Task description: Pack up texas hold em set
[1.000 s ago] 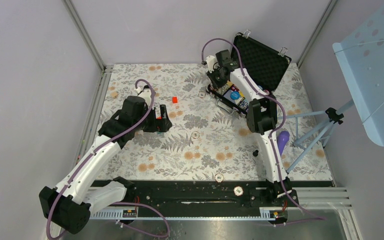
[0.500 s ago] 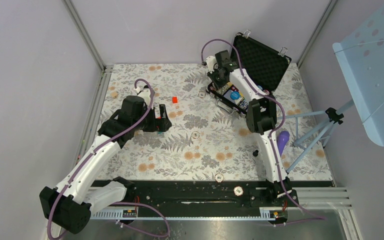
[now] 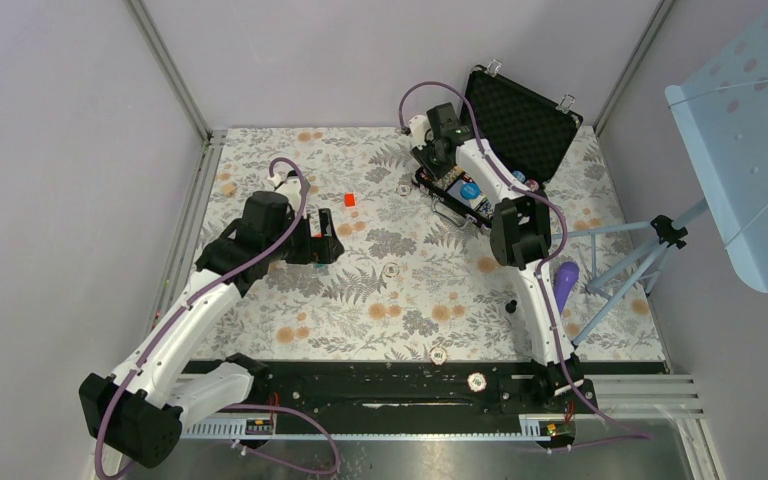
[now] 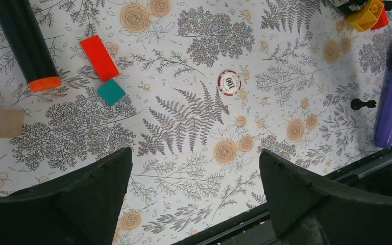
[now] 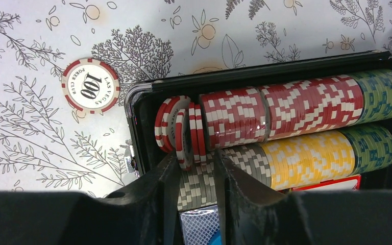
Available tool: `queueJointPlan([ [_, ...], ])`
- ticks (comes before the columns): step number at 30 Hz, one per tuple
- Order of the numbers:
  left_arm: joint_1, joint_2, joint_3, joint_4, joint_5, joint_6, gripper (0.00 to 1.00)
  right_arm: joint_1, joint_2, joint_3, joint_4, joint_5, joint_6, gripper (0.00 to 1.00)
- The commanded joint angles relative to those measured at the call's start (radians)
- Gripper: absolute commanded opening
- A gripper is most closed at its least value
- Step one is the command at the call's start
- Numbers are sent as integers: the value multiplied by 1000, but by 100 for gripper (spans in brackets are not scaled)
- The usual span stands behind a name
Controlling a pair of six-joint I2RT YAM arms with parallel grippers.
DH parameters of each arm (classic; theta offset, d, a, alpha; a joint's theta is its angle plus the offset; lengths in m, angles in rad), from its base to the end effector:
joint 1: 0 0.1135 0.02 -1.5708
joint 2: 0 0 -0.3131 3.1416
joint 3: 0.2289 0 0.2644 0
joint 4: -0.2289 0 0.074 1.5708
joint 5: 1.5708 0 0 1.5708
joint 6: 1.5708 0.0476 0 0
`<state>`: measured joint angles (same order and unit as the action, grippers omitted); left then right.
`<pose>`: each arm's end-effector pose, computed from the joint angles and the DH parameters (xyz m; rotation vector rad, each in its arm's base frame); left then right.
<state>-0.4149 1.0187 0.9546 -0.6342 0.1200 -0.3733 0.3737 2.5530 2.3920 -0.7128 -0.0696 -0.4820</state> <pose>0.1894 -0.0897 0.3455 0.1134 2.3209 -0.5446 0.5780 0.2302 0.2121 -1.0413 2.2089 0.0369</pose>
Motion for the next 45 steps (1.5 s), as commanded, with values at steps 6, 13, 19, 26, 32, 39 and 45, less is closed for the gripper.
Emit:
queueJointPlan([
  [6,8,-3,-11,37,15,4,94,7,-71,0,42,-2,6,42],
  [13,10,-9,-13,37,16,2,94,7,-139,-6,61,1,15,51],
  [19,10,-8,-14,37,20,2,94,7,-158,-10,64,-10,34,54],
  [26,11,-6,-14,37,22,2,94,8,-183,-81,85,-68,35,52],
  [32,11,-3,-14,37,22,4,94,33,-158,-104,67,-35,-50,60],
  [39,13,-2,-15,37,22,4,94,45,-113,-86,87,49,-65,63],
  [45,13,0,-15,37,24,4,94,47,-101,-79,88,49,-69,69],
])
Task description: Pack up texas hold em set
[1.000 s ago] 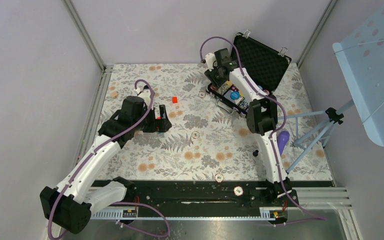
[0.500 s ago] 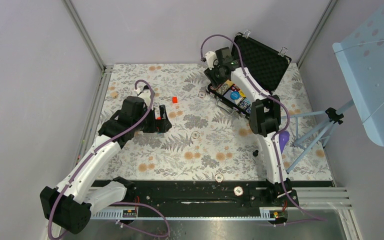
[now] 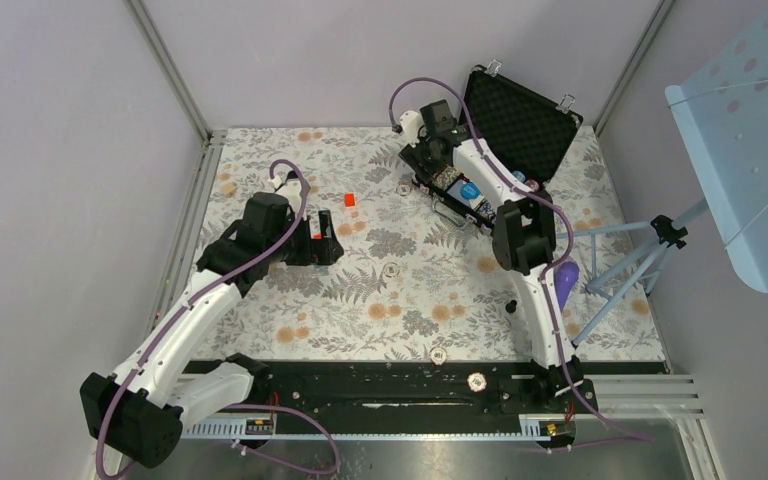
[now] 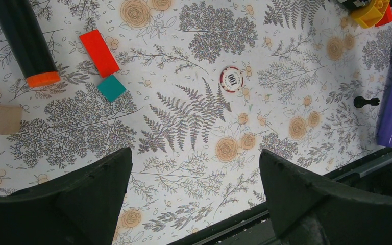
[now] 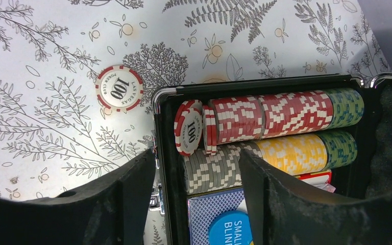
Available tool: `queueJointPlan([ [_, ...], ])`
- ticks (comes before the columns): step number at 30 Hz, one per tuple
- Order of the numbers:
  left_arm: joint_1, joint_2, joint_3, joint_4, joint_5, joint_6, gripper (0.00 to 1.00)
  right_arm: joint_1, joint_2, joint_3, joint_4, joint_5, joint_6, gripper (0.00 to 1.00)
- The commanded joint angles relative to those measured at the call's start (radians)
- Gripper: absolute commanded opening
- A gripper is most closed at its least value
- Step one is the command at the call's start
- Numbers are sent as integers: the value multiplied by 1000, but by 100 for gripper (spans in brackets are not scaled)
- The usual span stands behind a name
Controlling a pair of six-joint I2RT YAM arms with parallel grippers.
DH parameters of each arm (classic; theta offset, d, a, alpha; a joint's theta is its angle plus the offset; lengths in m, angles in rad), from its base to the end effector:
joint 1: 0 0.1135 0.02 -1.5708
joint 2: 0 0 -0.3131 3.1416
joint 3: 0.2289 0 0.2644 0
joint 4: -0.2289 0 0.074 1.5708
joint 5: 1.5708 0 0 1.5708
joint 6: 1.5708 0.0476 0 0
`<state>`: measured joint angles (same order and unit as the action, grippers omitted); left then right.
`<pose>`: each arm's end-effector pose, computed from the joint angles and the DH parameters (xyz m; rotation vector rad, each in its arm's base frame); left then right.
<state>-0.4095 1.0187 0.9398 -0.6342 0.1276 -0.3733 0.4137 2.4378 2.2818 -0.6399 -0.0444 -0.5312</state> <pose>0.1892 -0.0887 0.3403 0.1106 2.3364 -0.5459 0.5554 0.2461 0.2485 -1.0956 2.0967 -0.0043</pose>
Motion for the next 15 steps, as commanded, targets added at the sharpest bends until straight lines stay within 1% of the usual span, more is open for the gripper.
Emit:
queueJointPlan([
  [1,8,0,0,37,18,4,94,7,16,29,15,23,-22,70],
  [5,9,0,-1,37,19,4,94,7,27,29,15,30,-26,73],
  [13,10,1,-1,37,19,4,94,8,53,42,17,40,-25,74],
  [15,10,1,-1,38,20,4,94,8,55,42,22,78,-26,74],
])
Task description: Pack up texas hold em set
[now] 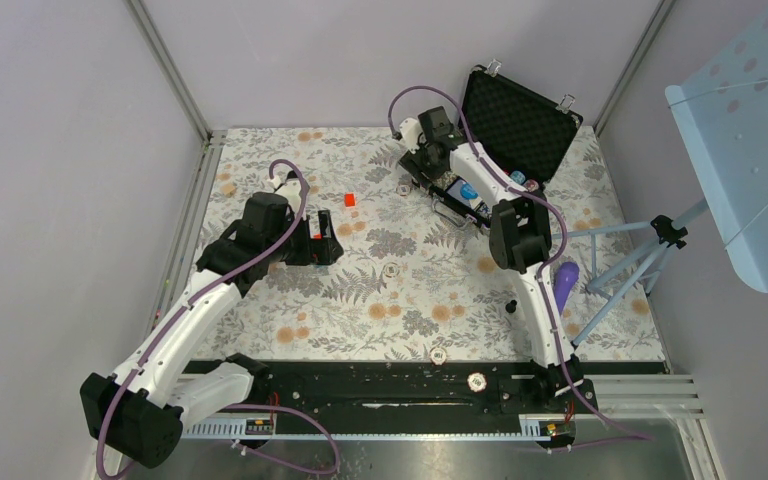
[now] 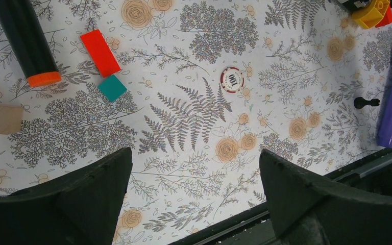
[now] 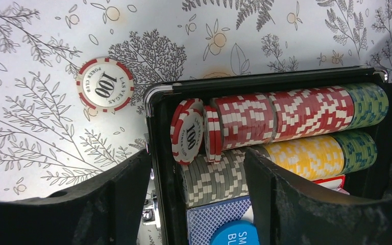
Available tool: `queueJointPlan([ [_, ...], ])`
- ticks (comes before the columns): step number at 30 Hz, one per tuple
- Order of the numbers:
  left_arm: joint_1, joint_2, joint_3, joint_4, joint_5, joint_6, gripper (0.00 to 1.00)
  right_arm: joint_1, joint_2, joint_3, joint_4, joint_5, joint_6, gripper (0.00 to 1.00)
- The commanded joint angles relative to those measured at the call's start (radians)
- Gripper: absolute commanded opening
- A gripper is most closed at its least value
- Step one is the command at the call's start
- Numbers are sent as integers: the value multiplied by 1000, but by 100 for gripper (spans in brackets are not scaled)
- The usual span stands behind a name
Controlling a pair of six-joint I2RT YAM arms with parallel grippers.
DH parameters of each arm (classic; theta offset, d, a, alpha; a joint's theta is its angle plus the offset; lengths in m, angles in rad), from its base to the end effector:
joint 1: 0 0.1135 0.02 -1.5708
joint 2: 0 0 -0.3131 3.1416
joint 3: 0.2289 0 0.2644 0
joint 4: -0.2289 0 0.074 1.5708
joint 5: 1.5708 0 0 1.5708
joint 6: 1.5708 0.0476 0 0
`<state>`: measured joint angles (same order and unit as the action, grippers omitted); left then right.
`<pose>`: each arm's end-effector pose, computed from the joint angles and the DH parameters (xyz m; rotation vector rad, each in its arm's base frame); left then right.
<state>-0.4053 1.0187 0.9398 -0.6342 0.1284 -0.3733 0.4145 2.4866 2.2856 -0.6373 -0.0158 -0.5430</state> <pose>0.1896 -0.0880 0.3403 0.1061 2.3362 -0.5447 0.5616 0.2479 0.2212 -1.1164 2.1351 -0.0404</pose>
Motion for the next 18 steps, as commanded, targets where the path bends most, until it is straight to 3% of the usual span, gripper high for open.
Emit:
queueJointPlan([
  [1,6,2,-1,37,19,4,94,7,7,37,25,60,-15,74],
  [18,8,3,0,36,22,4,94,8,-11,13,139,211,0,74],
])
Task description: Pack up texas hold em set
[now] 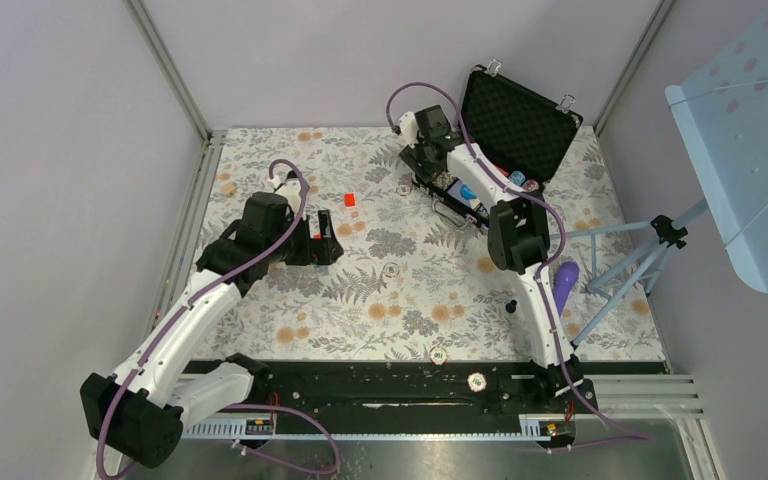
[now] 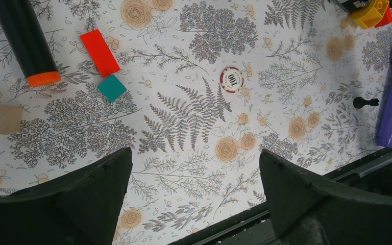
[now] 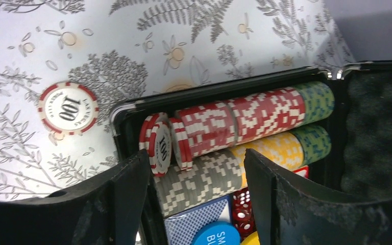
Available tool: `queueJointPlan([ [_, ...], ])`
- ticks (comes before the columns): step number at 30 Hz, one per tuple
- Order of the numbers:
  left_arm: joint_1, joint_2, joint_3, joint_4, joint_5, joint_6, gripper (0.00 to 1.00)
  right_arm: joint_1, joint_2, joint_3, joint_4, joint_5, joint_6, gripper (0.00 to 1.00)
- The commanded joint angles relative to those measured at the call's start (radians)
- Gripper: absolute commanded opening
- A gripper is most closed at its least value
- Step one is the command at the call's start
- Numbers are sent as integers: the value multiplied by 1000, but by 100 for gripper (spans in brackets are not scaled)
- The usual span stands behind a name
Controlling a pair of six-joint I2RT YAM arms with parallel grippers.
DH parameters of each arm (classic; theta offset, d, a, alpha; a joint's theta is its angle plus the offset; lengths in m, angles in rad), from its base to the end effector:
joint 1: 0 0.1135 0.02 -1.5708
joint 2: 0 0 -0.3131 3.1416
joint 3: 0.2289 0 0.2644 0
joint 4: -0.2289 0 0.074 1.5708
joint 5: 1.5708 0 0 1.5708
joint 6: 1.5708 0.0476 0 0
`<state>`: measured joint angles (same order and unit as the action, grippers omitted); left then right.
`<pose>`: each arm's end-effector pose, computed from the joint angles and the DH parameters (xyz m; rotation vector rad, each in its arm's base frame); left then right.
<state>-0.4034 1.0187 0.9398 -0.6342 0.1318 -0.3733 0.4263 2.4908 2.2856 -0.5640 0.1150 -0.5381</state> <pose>0.1897 -0.0877 0.3403 0.1057 2.3365 -0.5476 0.5673 0.2516 0.2251 -1.0349 2.1003 -0.1900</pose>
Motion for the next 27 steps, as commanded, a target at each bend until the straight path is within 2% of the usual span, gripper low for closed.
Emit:
queueJointPlan([
  [1,6,3,-1,37,18,4,94,-4,-15,13,70,89,-6,74],
  [10,8,6,-1,37,20,4,94,-4,-20,8,87,126,-14,74],
  [22,11,9,-1,37,24,4,94,-4,-66,-37,87,-84,6,75],
  [27,11,10,-1,37,26,4,94,-4,-48,-29,74,-87,7,75],
])
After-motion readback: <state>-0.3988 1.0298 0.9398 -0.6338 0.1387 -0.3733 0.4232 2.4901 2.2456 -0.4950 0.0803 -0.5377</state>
